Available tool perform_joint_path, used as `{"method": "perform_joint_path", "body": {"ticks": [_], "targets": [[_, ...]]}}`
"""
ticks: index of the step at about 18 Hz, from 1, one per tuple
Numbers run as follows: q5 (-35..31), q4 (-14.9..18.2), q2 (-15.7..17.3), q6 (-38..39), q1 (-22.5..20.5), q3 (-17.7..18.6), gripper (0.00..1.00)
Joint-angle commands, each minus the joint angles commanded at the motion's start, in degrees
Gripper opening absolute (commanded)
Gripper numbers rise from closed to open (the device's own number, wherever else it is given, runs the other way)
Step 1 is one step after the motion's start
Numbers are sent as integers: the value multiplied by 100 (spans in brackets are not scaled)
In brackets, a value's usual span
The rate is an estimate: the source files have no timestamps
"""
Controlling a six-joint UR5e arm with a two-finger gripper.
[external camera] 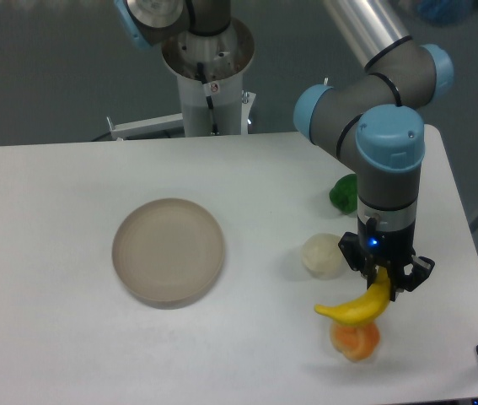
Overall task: Place bananas on a plate
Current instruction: 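Carry the held yellow banana over to the beige plate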
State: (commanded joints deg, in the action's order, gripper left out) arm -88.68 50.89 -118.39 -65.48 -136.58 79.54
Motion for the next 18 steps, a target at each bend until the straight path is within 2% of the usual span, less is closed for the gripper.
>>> {"method": "perform_joint_path", "body": {"ticks": [4, 7, 12, 18], "targets": [[-44, 44, 52, 17, 35, -52, 34], [-44, 62, 210, 35, 96, 105, 34], [-70, 70, 299, 561, 509, 272, 34], [-79, 27, 597, 1510, 1027, 1071, 34]]}}
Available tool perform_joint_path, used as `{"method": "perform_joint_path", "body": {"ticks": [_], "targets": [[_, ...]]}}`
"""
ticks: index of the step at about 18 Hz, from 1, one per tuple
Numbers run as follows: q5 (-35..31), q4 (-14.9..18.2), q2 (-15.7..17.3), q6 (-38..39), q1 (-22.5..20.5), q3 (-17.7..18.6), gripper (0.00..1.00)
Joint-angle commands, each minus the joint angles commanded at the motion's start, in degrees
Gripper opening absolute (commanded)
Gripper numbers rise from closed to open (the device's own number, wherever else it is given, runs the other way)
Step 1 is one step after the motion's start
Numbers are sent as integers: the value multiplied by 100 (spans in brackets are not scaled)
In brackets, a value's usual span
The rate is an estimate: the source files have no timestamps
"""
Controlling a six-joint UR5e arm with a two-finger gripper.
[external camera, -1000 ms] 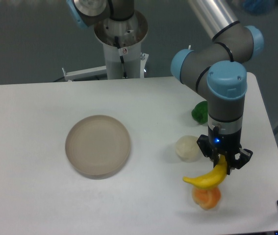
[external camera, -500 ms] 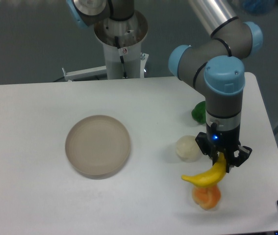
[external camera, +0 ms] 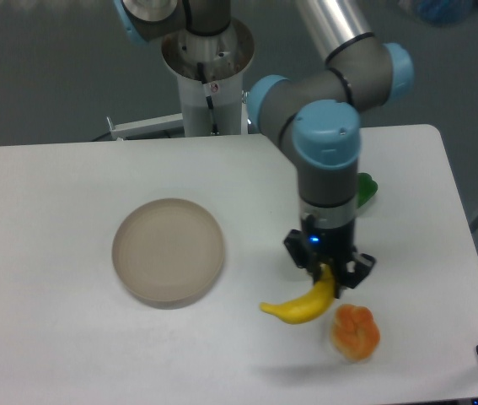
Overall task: Place bananas on a plate
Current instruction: 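Carry the held yellow banana over to the beige plate, then lower the banana onto the plate and open the gripper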
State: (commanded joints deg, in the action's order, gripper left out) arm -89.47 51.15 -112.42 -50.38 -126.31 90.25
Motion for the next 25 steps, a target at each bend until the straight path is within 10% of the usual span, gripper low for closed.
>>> {"method": "perform_joint_path", "body": {"ticks": [8, 25], "targets": [[44, -79, 27, 1741, 721, 598, 34], [-9, -554, 264, 1276, 1161, 1918, 34]]}}
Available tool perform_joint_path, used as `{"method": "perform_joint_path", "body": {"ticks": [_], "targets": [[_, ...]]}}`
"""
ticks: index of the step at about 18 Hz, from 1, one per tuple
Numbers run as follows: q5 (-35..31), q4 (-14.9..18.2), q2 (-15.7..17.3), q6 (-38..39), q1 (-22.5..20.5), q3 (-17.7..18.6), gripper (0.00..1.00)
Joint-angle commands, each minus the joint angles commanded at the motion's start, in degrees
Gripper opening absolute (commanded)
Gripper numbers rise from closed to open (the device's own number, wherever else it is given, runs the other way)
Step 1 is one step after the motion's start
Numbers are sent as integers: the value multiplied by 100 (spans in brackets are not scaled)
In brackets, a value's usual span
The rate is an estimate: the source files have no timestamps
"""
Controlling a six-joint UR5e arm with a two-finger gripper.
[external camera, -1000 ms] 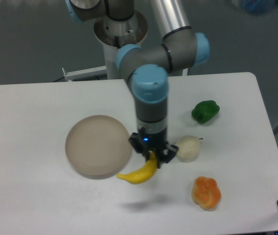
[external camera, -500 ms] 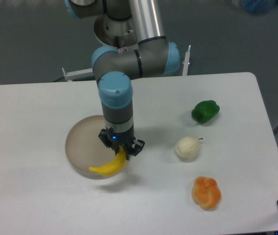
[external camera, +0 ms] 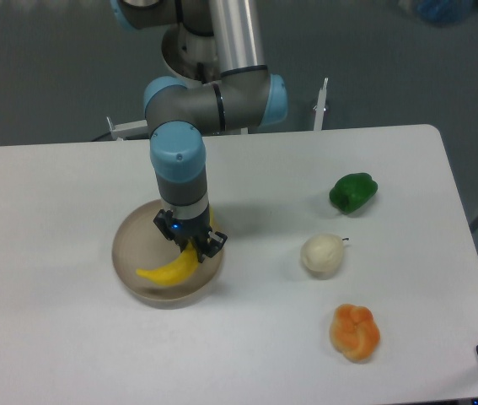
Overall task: Place bananas on a plate
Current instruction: 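Lower the banana onto the plate and open the gripper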
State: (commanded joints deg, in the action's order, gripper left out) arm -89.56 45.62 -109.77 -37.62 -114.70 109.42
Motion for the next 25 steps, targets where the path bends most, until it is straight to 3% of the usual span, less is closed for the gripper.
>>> {"method": "perform_joint_path", "body": {"ticks": [16, 19, 21, 25], "targets": [[9, -185, -281, 360, 150, -61, 34], [9, -193, -299, 352, 158, -79, 36], [9, -193, -325, 334, 158, -105, 43], [0, -202, -387, 316, 150, -140, 41]]}}
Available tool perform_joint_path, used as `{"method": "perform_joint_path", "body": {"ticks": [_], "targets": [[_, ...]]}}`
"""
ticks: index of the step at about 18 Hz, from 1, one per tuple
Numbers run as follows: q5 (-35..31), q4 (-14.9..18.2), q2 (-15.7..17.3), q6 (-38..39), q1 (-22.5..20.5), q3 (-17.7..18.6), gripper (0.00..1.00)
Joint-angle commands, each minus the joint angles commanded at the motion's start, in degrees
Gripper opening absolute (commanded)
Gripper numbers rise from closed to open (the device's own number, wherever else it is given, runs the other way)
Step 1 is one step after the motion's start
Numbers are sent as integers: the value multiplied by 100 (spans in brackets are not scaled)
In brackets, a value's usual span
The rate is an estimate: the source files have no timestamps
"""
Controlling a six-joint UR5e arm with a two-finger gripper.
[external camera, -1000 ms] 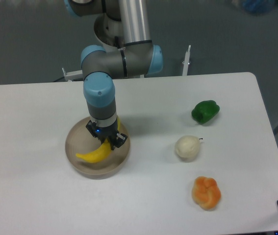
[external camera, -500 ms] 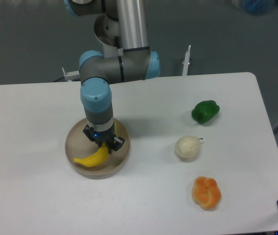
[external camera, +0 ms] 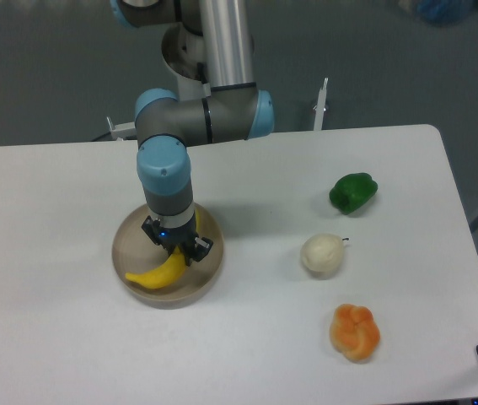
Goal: Place bananas on a plate
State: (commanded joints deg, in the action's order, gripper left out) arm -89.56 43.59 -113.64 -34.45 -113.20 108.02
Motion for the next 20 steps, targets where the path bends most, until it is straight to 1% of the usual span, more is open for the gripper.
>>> {"method": "perform_joint_path", "body": {"ticks": [5, 8, 9, 10, 12, 13, 14, 15, 16, 19, 20], "targets": [[9, 0, -9, -9, 0, -9, 41], [0, 0, -18, -9, 0, -9, 44], [0, 0, -18, -17, 0, -18, 47], [9, 0, -26, -9, 0, -26, 55], [9, 0, 0, -18, 0, -18, 64], [9, 0, 17, -26, -9, -52, 73], [9, 9, 52, -26, -17, -79, 75], [9, 9, 70, -26, -26, -105, 83], [0, 17, 131, -26, -35, -175, 100], [0, 18, 272, -26, -272, -272, 100], [0, 18, 281, -35, -351, -377, 100]]}}
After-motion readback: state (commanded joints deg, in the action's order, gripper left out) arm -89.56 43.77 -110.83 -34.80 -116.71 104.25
